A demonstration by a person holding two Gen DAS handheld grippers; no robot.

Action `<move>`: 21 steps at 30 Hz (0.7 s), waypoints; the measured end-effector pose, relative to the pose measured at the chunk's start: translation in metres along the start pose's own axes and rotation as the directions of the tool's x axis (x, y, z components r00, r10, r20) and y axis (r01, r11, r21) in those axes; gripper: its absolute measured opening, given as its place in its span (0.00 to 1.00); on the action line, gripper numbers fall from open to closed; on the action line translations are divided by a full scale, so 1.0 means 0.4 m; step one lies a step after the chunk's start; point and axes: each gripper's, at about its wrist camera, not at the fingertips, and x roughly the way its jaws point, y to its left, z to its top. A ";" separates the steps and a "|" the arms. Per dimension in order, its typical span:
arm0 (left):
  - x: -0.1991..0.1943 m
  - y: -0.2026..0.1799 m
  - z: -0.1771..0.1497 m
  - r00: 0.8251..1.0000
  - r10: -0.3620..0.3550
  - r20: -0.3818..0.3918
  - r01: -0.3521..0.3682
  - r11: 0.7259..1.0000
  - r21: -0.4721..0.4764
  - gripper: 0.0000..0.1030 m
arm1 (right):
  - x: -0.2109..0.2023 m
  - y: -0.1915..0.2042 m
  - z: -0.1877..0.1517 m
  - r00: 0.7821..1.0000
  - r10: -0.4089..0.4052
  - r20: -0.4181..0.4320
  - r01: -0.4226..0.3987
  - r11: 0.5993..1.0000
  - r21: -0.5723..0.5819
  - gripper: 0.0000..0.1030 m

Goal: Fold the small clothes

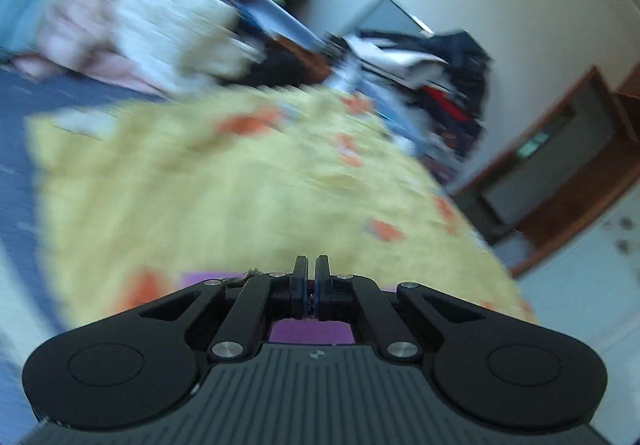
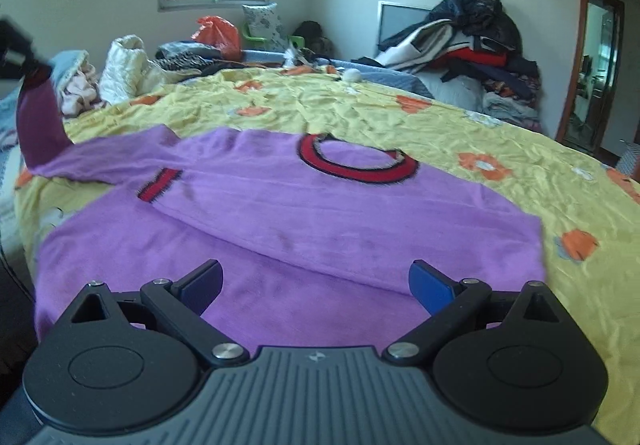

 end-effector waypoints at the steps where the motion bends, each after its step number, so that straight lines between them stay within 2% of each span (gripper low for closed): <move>1: 0.036 -0.054 -0.015 0.999 -0.024 -0.022 0.024 1.000 0.014 0.02 | -0.002 -0.011 -0.006 1.000 -0.009 -0.007 0.009 1.000 0.008 0.97; 3: 0.115 -0.157 -0.061 0.994 -0.072 -0.087 0.074 0.997 0.014 0.02 | -0.006 -0.034 -0.019 1.000 -0.023 -0.013 0.023 0.999 0.030 0.97; 6: 0.233 -0.302 -0.166 0.976 -0.126 -0.178 0.132 0.991 0.023 0.02 | -0.011 -0.072 -0.037 0.999 -0.035 -0.026 0.037 0.996 0.081 0.97; 9: 0.351 -0.439 -0.276 0.944 -0.196 -0.264 0.211 0.977 0.029 0.01 | -0.014 -0.105 -0.046 0.999 -0.027 -0.022 0.029 0.991 0.128 0.97; 12: 0.462 -0.558 -0.366 0.905 -0.254 -0.342 0.281 0.959 0.031 0.01 | -0.024 -0.123 -0.048 0.999 -0.036 -0.003 0.036 0.989 0.142 0.97; 14: 0.532 -0.629 -0.420 0.886 -0.252 -0.390 0.295 0.954 0.055 0.01 | -0.033 -0.136 -0.053 0.999 -0.050 0.001 0.049 0.988 0.149 0.97; 17: 0.626 -0.698 -0.481 0.876 -0.216 -0.432 0.281 0.955 0.092 0.01 | -0.044 -0.161 -0.059 0.999 -0.053 0.007 0.051 0.980 0.195 0.97; 19: 0.638 -0.709 -0.497 0.871 -0.234 -0.432 0.298 0.951 0.085 0.01 | -0.045 -0.180 -0.048 0.999 0.020 0.032 -0.027 0.963 0.267 0.97; 21: 0.607 -0.692 -0.476 0.876 -0.266 -0.403 0.328 0.940 0.092 0.02 | -0.035 -0.202 -0.029 0.985 0.149 0.082 -0.169 0.910 0.379 0.97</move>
